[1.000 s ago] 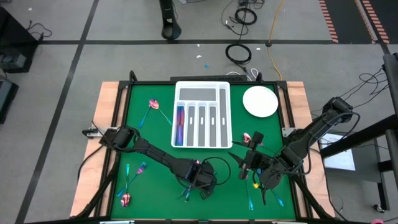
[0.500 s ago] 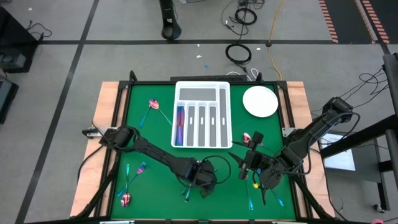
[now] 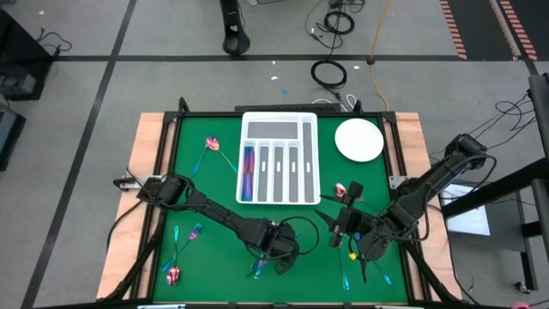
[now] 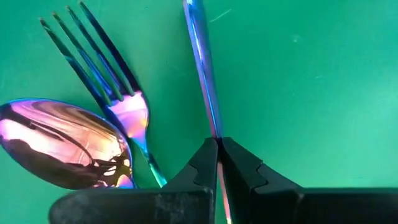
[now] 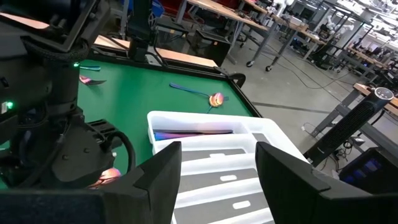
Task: Sort silverware
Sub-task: Put the blue table knife into the silverware tray
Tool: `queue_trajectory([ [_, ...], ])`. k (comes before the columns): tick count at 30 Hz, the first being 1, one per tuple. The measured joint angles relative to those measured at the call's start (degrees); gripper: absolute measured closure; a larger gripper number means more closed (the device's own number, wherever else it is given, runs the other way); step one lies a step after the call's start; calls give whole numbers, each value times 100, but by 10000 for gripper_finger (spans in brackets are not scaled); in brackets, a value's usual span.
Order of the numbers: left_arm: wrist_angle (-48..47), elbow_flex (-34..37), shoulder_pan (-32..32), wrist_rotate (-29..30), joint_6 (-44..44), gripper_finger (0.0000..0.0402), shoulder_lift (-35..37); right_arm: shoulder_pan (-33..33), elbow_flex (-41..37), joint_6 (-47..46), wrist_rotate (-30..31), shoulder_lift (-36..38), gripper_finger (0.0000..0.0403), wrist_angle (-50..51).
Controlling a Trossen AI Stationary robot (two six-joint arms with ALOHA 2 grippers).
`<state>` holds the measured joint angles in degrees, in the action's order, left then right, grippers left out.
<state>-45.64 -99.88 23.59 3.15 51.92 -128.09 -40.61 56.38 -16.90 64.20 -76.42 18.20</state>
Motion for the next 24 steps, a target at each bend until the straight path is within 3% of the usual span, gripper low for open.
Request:
queue_trajectory([
  [4, -1, 2, 19, -45, -148, 355, -90, 1, 0, 1, -1, 0, 209, 2],
  [15, 80, -22, -15, -482, -185, 223, -348, 1, 0, 1, 1, 0, 209, 7],
  [19, 45, -20, -26, -493, -175, 221, -348, 1, 0, 0, 0, 0, 209, 9],
  [24, -190, -20, -5, -356, -144, 262, -352, 1, 0, 1, 1, 0, 209, 9],
])
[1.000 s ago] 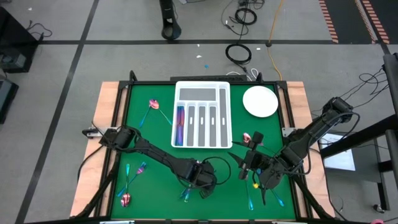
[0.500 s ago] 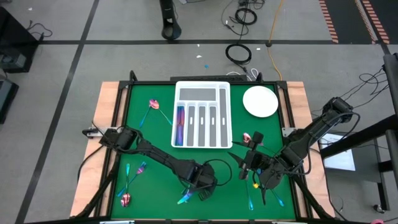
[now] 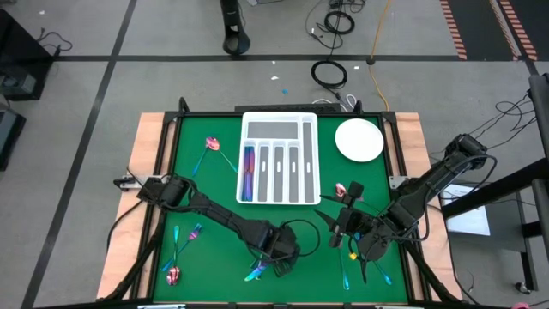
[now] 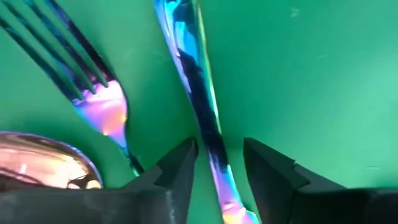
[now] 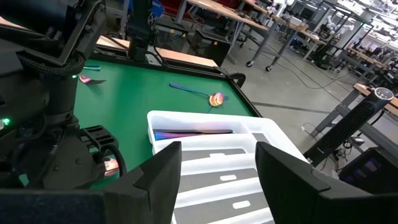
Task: Sort silverware
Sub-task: Put the blue table knife into the silverware tray
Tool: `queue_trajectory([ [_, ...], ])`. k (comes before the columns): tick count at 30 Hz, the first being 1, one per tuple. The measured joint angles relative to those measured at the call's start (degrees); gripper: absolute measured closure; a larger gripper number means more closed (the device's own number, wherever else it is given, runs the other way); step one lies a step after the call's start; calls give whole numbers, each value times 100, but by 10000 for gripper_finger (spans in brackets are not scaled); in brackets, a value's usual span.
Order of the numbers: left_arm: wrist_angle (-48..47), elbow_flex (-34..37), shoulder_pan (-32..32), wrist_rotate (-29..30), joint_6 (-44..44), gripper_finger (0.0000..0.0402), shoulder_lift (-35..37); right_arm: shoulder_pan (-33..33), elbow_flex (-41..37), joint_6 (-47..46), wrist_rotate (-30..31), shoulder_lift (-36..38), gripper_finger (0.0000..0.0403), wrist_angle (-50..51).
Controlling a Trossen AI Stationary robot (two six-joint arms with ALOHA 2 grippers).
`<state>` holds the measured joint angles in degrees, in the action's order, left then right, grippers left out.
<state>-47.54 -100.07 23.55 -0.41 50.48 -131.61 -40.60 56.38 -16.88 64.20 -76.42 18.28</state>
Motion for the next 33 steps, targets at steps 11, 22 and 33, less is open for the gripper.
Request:
queue_trajectory([
  [11, -207, 4, 107, 165, -4, 343, -1, 0, 0, -2, 0, 0, 209, -2],
  [22, -423, -468, 116, 284, -289, 372, -45, -2, 0, 0, 0, 2, 209, -2],
  [33, -767, -1109, 96, 436, -640, 371, -66, -1, 0, -1, 0, 2, 209, -2],
])
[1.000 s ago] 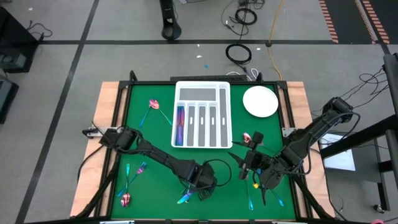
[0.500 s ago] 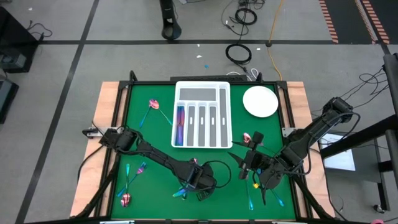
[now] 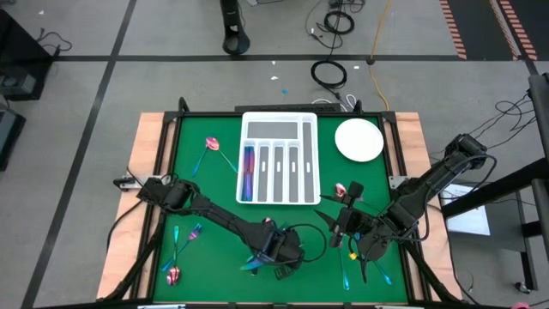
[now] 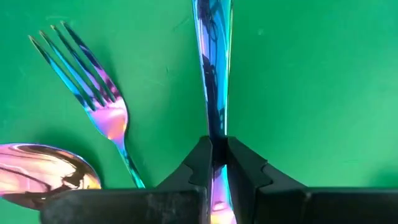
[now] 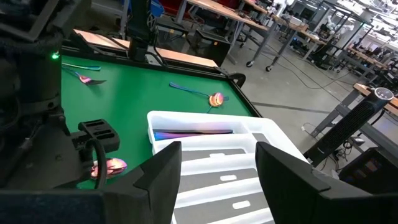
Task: Sort silverware
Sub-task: Put the blue table knife into the silverware tray
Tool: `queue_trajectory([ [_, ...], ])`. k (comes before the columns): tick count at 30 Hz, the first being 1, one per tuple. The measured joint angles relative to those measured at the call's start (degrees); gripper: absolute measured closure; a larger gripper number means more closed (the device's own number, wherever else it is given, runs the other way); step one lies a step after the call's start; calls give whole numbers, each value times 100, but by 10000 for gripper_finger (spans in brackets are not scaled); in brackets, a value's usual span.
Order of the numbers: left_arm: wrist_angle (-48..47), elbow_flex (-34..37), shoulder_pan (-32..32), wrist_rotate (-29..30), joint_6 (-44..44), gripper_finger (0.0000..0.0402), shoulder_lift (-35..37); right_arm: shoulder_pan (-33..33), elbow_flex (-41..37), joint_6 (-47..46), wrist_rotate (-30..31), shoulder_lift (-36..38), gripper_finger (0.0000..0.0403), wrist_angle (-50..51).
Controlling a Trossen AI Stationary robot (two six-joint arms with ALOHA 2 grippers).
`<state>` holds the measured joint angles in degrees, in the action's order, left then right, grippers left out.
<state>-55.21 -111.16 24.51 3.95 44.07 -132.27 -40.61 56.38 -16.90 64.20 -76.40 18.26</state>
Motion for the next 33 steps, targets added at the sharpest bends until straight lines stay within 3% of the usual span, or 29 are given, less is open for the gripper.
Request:
queue_trajectory([
  [10, -263, -91, -39, -46, -4, 370, 217, -1, 0, 0, -2, 2, 209, 0],
  [16, -926, -96, -239, 254, -340, 370, 581, -1, 0, -1, -100, 4, 209, 4],
  [24, -1971, -109, -617, 997, -2531, 370, 1072, -1, 0, -1, -151, 4, 209, 0],
  [29, -2425, -109, -915, 1089, -4309, 370, 1247, -1, 0, 4, -151, 4, 209, 4],
  [33, -2888, -109, -1153, 1134, -4963, 370, 1301, 15, 0, 348, -116, 4, 209, 14],
])
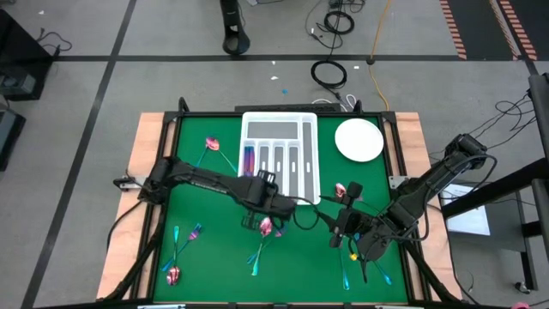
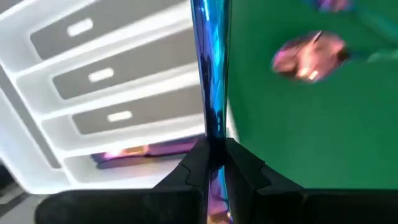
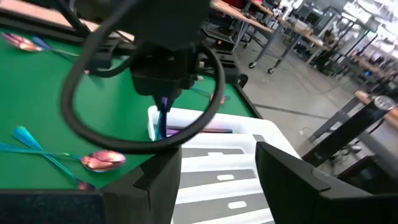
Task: Sort silverware
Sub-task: Put the blue table knife into the silverware tray
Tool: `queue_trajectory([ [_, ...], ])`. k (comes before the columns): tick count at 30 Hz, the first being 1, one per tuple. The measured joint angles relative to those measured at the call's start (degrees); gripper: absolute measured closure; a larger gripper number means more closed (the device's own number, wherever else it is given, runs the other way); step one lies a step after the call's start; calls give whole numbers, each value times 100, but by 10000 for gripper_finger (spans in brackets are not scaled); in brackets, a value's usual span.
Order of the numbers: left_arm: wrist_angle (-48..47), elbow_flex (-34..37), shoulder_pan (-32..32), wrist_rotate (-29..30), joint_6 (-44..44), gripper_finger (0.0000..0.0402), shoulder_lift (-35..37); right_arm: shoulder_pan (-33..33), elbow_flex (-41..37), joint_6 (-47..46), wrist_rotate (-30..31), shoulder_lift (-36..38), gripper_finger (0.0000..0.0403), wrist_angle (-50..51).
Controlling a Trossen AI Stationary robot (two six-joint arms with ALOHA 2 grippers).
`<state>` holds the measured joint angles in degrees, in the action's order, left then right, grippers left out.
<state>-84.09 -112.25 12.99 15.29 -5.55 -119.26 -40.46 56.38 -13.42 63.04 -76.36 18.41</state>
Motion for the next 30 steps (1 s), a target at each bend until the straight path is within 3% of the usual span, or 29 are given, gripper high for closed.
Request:
queue_trajectory([
  [5, -449, 0, -115, 36, -1091, 370, -4, 139, 0, 486, 5, 0, 209, 18],
  [12, -594, 46, -283, 927, -3193, 370, 84, 569, 0, 1259, 16, 0, 209, 75],
  [16, -583, 63, -671, 1124, -3772, 370, 136, 765, 1, 952, 7, 0, 209, 617],
  [19, -594, 185, -1019, 1662, -4092, 371, 136, 865, 0, 490, -6, -2, 209, 1207],
  [24, -595, 410, -1427, 1788, -4718, 378, 136, 974, 0, -221, -10, -2, 209, 1953],
  [30, -597, 856, -1584, 1778, -5168, 396, 136, 1046, 1, -561, -12, -2, 209, 2180],
])
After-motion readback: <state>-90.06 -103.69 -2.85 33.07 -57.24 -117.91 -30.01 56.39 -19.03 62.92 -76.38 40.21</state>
